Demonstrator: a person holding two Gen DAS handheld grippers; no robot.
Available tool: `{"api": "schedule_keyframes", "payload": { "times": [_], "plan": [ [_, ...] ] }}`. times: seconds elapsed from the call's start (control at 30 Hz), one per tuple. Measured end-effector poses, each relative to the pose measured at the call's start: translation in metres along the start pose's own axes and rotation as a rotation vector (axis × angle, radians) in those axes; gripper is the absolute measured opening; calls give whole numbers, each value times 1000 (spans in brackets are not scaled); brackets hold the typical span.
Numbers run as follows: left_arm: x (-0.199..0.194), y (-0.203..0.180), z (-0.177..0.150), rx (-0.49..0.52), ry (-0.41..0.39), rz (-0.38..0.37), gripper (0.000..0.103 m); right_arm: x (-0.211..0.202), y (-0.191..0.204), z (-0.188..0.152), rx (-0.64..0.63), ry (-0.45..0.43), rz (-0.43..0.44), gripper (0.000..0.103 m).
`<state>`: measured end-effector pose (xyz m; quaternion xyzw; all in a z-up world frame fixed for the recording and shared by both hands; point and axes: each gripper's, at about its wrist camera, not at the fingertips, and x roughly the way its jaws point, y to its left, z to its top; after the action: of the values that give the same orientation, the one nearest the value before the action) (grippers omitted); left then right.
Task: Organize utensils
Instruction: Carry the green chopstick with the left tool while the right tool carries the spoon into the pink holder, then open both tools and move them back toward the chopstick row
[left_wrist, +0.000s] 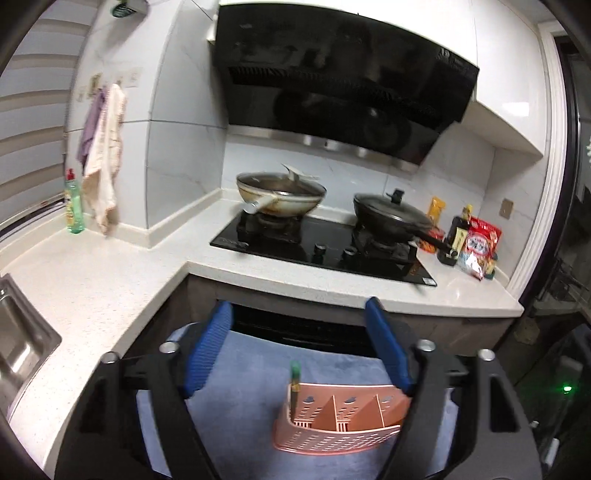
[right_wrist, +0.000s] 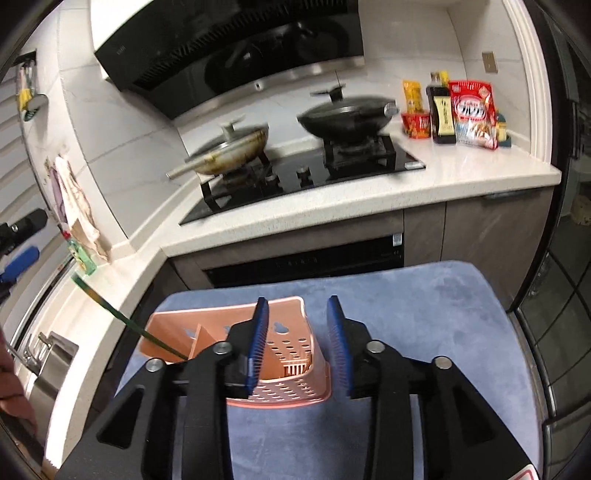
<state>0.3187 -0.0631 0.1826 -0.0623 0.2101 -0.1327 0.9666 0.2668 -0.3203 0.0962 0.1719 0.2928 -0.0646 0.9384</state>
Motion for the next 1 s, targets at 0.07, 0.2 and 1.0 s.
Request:
{"api": "schedule_keyframes", "payload": {
  "times": [0.07, 0.2, 1.0],
  "plan": [
    [-13, 5, -1, -1, 2, 11, 76, -17, 2, 0, -9, -14, 12, 39],
    [-39, 12, -15, 27, 41, 37, 80, -58, 1, -18, -17, -15, 53, 46],
    [-134, 74, -286, 118, 477, 229, 83, -141, -13, -286, -116, 298, -84, 46]
  ]
}}
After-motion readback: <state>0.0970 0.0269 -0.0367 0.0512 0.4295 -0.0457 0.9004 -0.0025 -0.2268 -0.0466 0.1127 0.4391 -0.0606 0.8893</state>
